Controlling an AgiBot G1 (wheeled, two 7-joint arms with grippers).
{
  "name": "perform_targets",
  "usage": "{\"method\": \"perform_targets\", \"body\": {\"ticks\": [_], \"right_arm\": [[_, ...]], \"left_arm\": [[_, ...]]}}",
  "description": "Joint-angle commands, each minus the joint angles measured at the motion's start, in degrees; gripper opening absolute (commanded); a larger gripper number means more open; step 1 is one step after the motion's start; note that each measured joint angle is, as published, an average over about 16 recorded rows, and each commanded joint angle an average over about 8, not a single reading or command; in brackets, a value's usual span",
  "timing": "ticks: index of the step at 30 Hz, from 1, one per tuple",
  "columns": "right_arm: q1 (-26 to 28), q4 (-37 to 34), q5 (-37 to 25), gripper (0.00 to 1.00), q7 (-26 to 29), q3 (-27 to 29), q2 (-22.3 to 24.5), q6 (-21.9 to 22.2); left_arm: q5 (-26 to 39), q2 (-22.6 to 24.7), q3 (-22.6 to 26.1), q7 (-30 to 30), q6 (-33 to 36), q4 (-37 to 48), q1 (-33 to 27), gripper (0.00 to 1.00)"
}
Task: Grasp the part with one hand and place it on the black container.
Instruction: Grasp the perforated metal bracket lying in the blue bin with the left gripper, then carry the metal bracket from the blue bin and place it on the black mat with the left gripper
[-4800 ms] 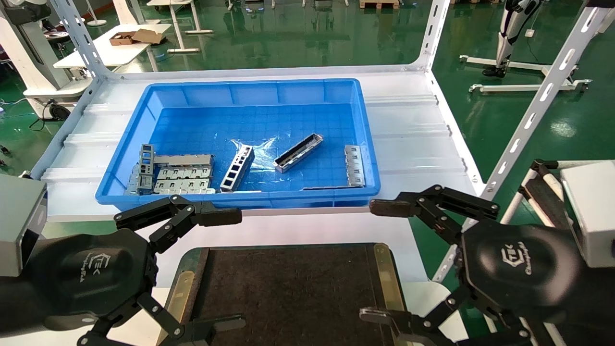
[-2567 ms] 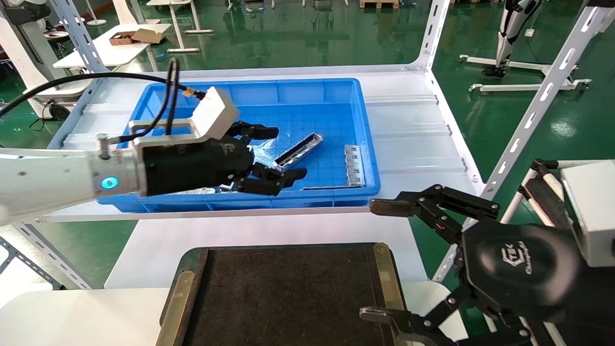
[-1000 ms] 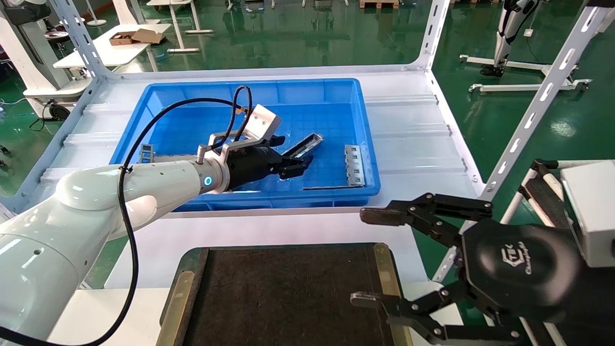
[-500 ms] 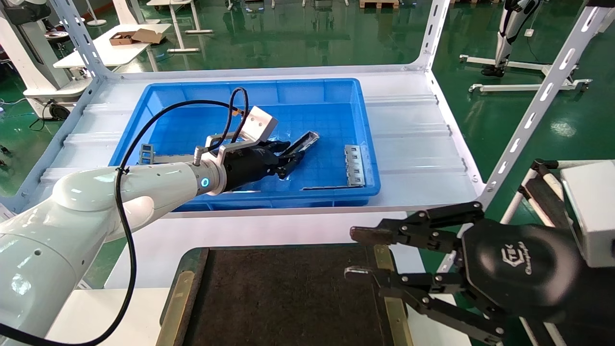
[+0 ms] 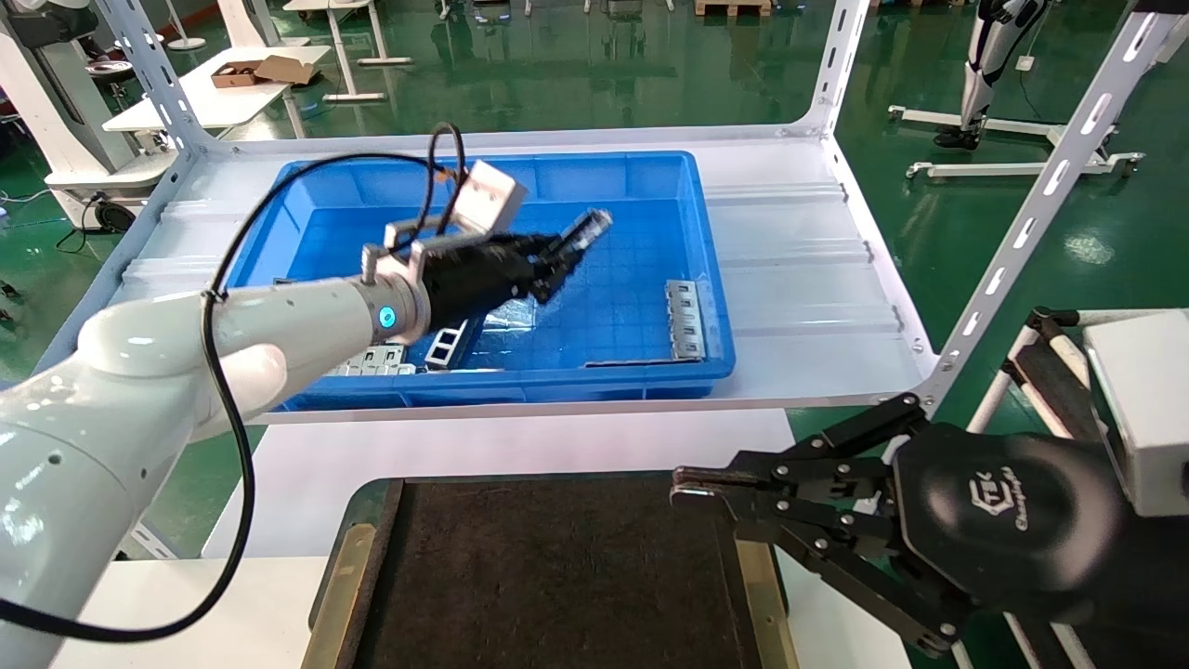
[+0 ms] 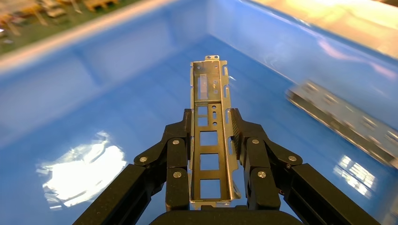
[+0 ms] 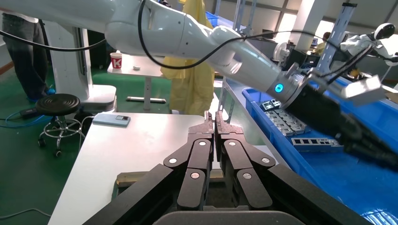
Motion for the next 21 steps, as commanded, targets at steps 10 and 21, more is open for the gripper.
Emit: {"method": "perform_targets", "body": {"ticks": [10, 21], "right_arm": [[0.0, 0.0, 0.0, 0.00, 0.0, 0.0, 0.0, 0.0], [0.0, 0.0, 0.0, 0.00, 0.0, 0.0, 0.0, 0.0]], "left_arm": [[-5.2, -4.0, -0.6, 1.8, 16.0, -4.7, -3.3, 0.00], [-8.8, -14.4, -1.4, 1.6, 36.8, -15.3, -1.2, 0.00]]}}
